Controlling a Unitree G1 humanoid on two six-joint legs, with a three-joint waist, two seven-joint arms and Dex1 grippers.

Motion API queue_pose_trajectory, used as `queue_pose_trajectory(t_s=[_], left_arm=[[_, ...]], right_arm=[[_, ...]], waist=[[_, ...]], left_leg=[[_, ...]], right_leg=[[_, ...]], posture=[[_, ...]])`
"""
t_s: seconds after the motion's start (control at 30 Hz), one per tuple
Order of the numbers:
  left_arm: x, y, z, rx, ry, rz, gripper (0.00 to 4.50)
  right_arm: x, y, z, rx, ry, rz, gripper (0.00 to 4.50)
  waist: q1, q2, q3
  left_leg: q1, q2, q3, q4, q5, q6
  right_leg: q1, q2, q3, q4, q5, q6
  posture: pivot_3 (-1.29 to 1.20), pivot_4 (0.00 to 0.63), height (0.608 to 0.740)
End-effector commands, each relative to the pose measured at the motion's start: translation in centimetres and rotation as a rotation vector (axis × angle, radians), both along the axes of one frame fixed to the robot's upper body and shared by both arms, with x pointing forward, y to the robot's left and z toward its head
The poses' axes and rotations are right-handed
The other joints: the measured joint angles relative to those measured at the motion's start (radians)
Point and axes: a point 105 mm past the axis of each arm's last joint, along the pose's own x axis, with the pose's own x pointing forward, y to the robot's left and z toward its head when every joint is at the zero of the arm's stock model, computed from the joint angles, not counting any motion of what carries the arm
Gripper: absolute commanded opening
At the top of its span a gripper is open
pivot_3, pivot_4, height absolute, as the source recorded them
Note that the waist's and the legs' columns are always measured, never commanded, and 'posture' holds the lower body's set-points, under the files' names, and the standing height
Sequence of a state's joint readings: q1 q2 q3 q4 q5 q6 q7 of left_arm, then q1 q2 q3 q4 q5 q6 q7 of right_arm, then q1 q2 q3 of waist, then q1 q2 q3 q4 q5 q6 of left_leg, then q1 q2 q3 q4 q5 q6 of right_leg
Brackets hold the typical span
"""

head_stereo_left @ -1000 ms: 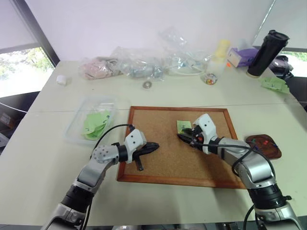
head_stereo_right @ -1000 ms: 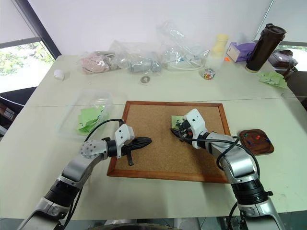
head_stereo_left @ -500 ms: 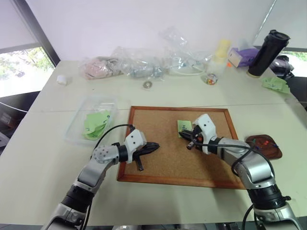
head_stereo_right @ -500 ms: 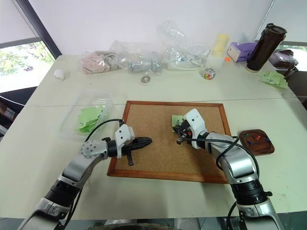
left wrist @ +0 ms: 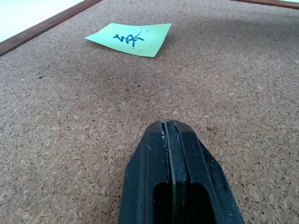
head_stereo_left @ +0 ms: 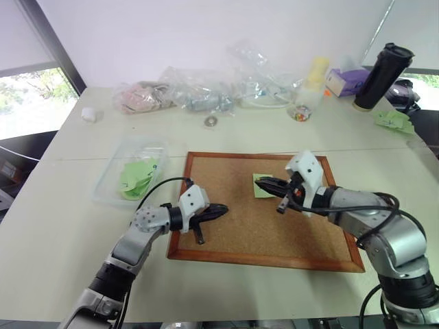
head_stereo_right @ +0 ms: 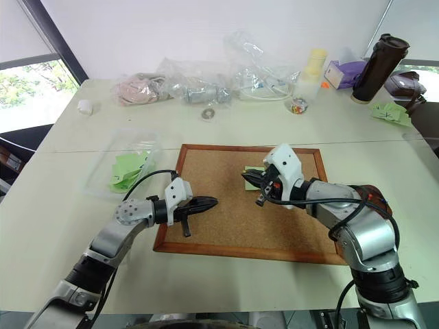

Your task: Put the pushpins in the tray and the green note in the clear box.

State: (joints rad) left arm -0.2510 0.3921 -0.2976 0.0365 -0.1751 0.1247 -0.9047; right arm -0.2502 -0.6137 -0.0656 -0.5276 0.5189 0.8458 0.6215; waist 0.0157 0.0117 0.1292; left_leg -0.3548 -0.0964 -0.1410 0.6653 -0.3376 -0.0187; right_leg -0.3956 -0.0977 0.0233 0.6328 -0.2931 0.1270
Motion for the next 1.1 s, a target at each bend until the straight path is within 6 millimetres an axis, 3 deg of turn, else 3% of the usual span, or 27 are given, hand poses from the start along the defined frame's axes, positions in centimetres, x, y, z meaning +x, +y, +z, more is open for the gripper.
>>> queue_pose_trajectory(t_s=[0.03, 0.2, 0.3, 0.37, 0.63, 1.1], left_arm=[[-1.0, 0.7, -3.4, 0.094, 0.113, 0.006, 0.0], [-1.2, 0.4, -3.3, 0.09, 0.111, -0.001, 0.0], [-1.2, 0.1, -3.1, 0.086, 0.111, -0.011, 0.0], [-1.1, 0.0, -2.9, 0.083, 0.111, -0.015, 0.0], [-1.1, -0.4, -2.4, 0.08, 0.111, -0.027, 0.0], [-1.1, -0.3, -2.0, 0.086, 0.111, -0.024, 0.0]], right_arm=[[0.8, -4.7, 2.5, 0.057, -0.078, -0.189, 0.01], [0.6, -12.5, 2.4, 0.054, -0.07, -0.47, 0.01], [-1.0, -17.7, 0.2, -0.006, -0.007, -0.634, 0.01], [-1.9, -19.6, -1.1, -0.041, 0.024, -0.695, 0.01], [-3.6, -22.9, -3.3, -0.045, 0.049, -0.828, 0.01], [-4.8, -23.5, -5.2, -0.008, 0.084, -0.871, 0.01]], waist=[[0.001, 0.0, 0.0], [0.0, 0.0, 0.0], [0.002, 0.0, 0.0], [0.002, 0.0, 0.0], [0.001, 0.002, 0.0], [-0.001, 0.002, 0.0]], left_leg=[[0.0, 0.0, 0.0, 0.0, 0.0, 0.0], [0.0, 0.0, 0.0, 0.0, 0.0, 0.0], [0.0, 0.0, 0.0, -0.001, 0.0, 0.0], [0.0, 0.0, 0.0, -0.001, 0.0, 0.0], [0.001, 0.0, 0.001, 0.0, 0.0, 0.0], [0.001, 0.0, 0.001, 0.0, 0.0, 0.001]], right_leg=[[0.0, 0.0, 0.0, 0.0, 0.0, 0.0], [0.0, 0.0, 0.0, 0.0, 0.0, 0.0], [0.0, 0.0, 0.0, 0.0, 0.0, 0.0], [0.0, 0.0, 0.0, 0.0, 0.0, 0.0], [0.001, 0.0, 0.001, 0.0, 0.0, 0.0], [0.001, 0.0, 0.001, 0.0, 0.0, 0.0]], posture=[[0.0, 0.15, 0.74], [0.0, 0.15, 0.74], [0.0, 0.15, 0.74], [0.0, 0.15, 0.74], [0.0, 0.15, 0.74], [0.0, 0.15, 0.74]])
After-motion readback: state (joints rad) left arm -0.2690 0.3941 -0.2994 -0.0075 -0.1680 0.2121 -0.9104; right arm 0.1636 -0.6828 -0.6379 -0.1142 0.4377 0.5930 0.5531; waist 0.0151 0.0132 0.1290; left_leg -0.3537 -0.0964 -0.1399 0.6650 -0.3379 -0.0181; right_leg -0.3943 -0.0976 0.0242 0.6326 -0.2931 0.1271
